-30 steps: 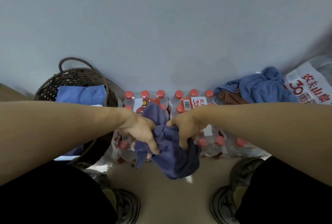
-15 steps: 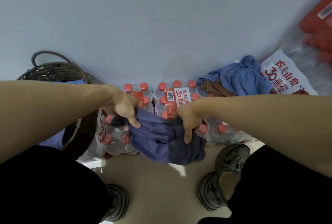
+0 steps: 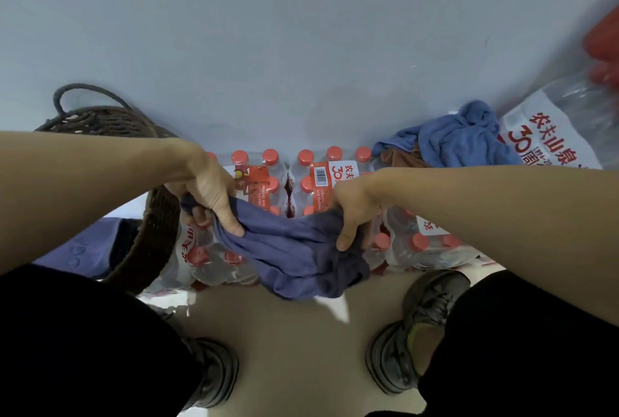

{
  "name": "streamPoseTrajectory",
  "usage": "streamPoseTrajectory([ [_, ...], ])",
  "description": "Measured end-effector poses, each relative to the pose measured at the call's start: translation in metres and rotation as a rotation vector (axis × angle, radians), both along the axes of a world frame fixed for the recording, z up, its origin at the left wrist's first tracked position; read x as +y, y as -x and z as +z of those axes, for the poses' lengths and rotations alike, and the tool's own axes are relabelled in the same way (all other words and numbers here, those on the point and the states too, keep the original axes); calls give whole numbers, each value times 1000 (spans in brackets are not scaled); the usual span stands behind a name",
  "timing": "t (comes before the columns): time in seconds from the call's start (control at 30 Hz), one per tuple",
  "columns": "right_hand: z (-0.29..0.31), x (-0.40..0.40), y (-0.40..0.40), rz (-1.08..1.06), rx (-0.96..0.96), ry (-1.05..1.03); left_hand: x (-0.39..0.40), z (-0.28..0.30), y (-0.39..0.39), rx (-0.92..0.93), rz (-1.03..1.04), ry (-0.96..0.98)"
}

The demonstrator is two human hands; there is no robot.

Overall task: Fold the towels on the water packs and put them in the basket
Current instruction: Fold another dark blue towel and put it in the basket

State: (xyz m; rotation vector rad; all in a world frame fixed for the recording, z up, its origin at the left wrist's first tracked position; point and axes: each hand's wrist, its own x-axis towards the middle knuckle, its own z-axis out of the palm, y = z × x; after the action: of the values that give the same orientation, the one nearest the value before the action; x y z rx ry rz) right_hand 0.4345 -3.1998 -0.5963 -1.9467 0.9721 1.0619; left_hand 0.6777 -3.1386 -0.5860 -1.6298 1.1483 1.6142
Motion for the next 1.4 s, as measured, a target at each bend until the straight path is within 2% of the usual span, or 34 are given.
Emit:
streamPoseTrajectory([
  [0.1, -1, -6, -3, 68, -18, 113, 0, 2, -4, -44, -73, 78],
  [0.2, -6, -13, -2, 27, -13, 187, -6, -2, -7, -109, -133, 372],
  [0.27, -6, -17, 0, 20, 4, 308, -13, -4, -8, -118, -175, 548],
  [0.37, -3, -26, 4, -55, 4, 443, -20, -11, -10, -97, -138, 632],
  [0.43, -3, -33, 7, -177, 8, 456, -22, -16, -13, -95, -73, 634],
  [0.57, -11, -46, 14, -766, -155, 222, -19, -26, -29, -146, 127, 639],
  [0.63, -14, -50, 13, -901, -215, 151, -17, -30, -37, -171, 243, 638],
  [0.77, -20, -58, 10, -1108, -272, 161, -20, -33, -43, -98, 649, 655],
  [0.9, -27, -64, 10, -991, -268, 343, -22, -40, -42, -120, 772, 723],
  [1.0, -33, -64, 12, -964, -257, 380, -25, -48, -42, -157, 826, 837],
  [1.1, -34, -63, 8, -942, -235, 356, -28, -50, -43, -296, 648, 1072],
  [1.17, -35, -65, 7, -957, -209, 370, -29, -50, -40, -314, 636, 1150],
  [1.27, -40, -69, 11, -1036, -227, 428, -36, -58, -39, -341, 694, 1166],
  [1.4, -46, -70, 18, -1178, -351, 301, -43, -65, -39, -346, 779, 1134],
])
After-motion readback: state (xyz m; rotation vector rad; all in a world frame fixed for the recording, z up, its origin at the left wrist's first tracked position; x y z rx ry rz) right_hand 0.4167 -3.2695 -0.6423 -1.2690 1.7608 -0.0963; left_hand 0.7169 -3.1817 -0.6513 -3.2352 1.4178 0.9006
